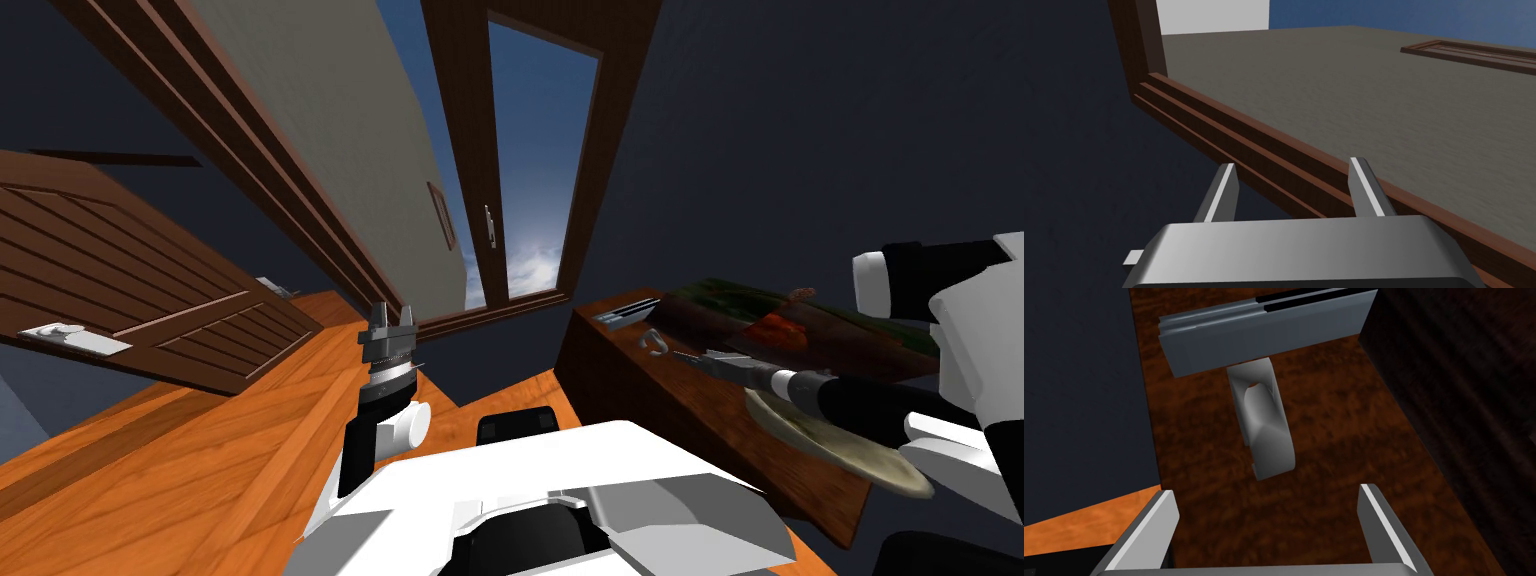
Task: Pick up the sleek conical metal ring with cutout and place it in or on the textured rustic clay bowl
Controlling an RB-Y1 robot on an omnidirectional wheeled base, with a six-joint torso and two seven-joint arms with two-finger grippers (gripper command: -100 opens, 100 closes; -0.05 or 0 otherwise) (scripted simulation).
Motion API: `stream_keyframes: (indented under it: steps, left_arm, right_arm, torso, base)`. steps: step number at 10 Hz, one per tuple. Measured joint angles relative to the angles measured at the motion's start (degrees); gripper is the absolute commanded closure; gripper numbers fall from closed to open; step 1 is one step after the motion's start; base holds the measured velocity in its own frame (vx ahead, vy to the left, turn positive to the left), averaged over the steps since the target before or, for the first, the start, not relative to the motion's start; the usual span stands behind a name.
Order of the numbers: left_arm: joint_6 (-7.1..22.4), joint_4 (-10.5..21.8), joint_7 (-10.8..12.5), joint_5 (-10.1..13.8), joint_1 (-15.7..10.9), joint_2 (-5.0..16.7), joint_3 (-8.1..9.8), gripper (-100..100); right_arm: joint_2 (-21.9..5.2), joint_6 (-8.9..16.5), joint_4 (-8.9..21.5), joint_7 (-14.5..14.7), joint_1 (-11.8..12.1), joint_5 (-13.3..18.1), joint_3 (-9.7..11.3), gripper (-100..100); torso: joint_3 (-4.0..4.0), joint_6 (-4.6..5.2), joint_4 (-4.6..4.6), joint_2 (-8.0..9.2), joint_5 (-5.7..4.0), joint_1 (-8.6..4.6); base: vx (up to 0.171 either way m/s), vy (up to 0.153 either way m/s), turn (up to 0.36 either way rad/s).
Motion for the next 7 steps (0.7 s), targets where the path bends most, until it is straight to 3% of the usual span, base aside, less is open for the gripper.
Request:
stream_keyframes:
  steps: [1,5,7]
  left_arm:
    - [0.00,0.00,0.00,0.00,0.00,0.00,0.00,0]
    - [0.00,0.00,0.00,0.00,0.00,0.00,0.00,0]
    - [0.00,0.00,0.00,0.00,0.00,0.00,0.00,0]
  right_arm:
    - [-0.99,-0.24,0.19,-1.08,0.35,-0.20,-0.03,-100]
    - [-7.64,-3.91,3.24,-7.49,5.90,-3.82,0.68,-100]
    - [-10.57,-5.23,3.70,-10.05,7.21,-4.99,1.46,-100]
  torso:
    - [-0.01,0.02,0.00,-0.02,0.02,0.08]
    - [0.02,0.02,0.01,0.02,-0.02,-0.07]
    - [-0.01,-0.01,-0.01,-0.02,0.00,-0.02]
  base:
    - [-0.028,-0.038,0.105]
    - [-0.027,-0.053,0.063]
    - [-0.023,-0.054,0.093]
